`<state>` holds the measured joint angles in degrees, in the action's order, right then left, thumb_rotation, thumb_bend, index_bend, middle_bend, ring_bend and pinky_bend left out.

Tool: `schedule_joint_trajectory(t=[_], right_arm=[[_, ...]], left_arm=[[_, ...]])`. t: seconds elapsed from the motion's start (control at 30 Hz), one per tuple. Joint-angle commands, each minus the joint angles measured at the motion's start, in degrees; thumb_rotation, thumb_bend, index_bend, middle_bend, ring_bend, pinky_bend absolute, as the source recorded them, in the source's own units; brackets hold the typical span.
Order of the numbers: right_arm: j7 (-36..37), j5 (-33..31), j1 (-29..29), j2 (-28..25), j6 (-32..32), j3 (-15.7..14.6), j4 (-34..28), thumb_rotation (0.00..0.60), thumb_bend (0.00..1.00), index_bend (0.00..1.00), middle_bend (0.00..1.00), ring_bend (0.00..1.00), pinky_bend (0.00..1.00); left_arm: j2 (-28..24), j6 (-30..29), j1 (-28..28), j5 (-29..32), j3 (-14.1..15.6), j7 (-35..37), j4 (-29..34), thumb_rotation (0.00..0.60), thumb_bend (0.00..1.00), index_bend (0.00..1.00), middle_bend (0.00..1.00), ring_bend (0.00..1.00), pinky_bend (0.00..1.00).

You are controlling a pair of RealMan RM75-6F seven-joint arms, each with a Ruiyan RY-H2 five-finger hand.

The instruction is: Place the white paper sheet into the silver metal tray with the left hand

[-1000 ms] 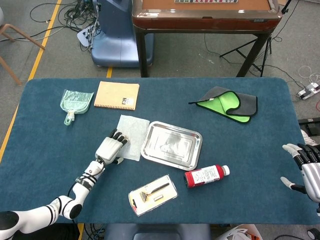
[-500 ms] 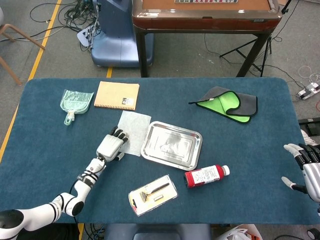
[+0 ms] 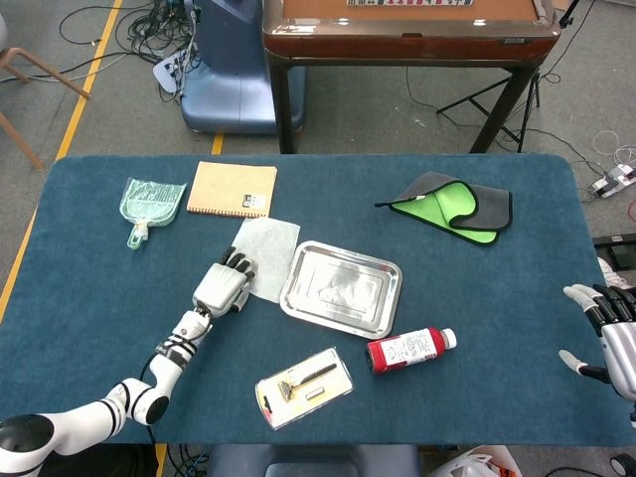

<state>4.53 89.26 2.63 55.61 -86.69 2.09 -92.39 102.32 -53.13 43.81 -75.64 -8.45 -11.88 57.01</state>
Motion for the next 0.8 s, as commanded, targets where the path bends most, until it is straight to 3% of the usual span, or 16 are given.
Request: schedule_joint_trajectory(t=[0.03, 0.5, 0.8], right_arm=[[0.0, 0.0, 0.0, 0.0, 0.0, 0.0, -0.1, 0.6, 0.05, 0.2, 0.2, 0.12, 0.14], [0.0, 0.2, -0.1, -0.1, -0.4, 0.1, -0.2, 0.6, 0.05, 0.2, 0.2, 0.12, 0.14], [-0.5, 0.5, -0.2, -0.1, -0.7, 0.1, -0.7, 0.6, 0.05, 0.2, 0.2, 0.12, 0.14]], left_arm=[[0.2, -0.2, 0.2, -0.6, 0.2, 0.8, -0.4, 0.6, 0.46, 0.48, 0.2, 0.13, 0.04], [-1.7, -2.6, 0.2, -4.5, 1.3, 6.5, 0.2, 0.6, 0.48, 0.56, 0.21, 0.14, 0.06], [-3.6, -6.2, -0.3, -6.5, 0.6, 13.4, 2.1, 0.6, 0.49, 0.65, 0.29, 0.22, 0.13]])
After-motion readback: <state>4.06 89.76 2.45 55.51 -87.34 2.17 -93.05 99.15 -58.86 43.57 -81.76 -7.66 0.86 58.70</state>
